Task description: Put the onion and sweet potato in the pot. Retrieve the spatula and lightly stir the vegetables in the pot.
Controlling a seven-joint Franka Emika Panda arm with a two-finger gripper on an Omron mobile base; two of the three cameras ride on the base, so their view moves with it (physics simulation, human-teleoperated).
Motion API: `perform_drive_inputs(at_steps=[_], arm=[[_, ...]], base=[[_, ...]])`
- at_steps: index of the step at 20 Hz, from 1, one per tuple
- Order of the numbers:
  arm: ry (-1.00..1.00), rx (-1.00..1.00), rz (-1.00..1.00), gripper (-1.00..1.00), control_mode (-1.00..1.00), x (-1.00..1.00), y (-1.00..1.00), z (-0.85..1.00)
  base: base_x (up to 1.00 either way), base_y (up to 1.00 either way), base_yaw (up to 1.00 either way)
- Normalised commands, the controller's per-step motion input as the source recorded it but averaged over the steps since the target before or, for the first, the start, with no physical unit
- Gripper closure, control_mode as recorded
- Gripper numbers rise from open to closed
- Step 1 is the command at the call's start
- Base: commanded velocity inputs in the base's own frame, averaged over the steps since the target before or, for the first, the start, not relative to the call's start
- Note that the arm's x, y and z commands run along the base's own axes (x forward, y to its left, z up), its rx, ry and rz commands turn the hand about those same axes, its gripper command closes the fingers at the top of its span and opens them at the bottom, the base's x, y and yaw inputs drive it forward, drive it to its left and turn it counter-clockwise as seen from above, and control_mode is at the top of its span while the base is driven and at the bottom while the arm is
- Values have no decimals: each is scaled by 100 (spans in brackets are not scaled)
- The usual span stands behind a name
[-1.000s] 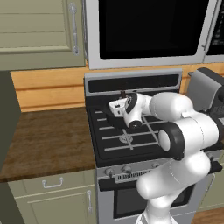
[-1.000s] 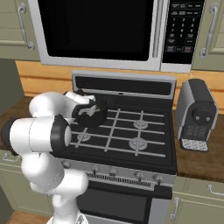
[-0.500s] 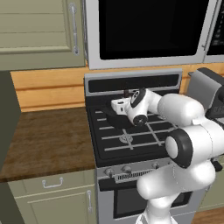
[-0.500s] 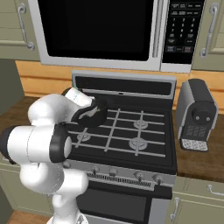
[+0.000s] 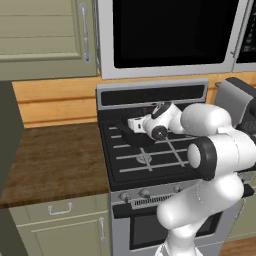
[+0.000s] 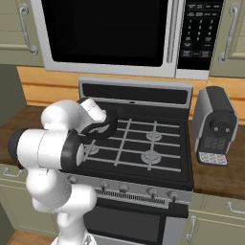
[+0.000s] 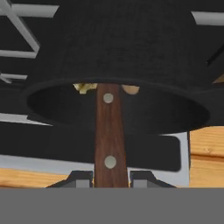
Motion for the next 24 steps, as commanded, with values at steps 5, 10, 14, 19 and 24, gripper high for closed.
perform_drive_inputs(at_steps=[5, 10, 14, 19, 24], arm=[[-1, -7, 0, 100, -100, 2, -13, -30], [-13, -21, 0, 100, -100, 24, -16, -16], [-16, -19, 1, 100, -100, 8, 0, -36], [-10, -3, 4, 100, -100, -17, 0, -25], [9, 19, 7, 100, -100, -17, 2, 8]], base=[[0, 0, 0], [0, 0, 0], [0, 0, 0], [0, 0, 0], [0, 0, 0]])
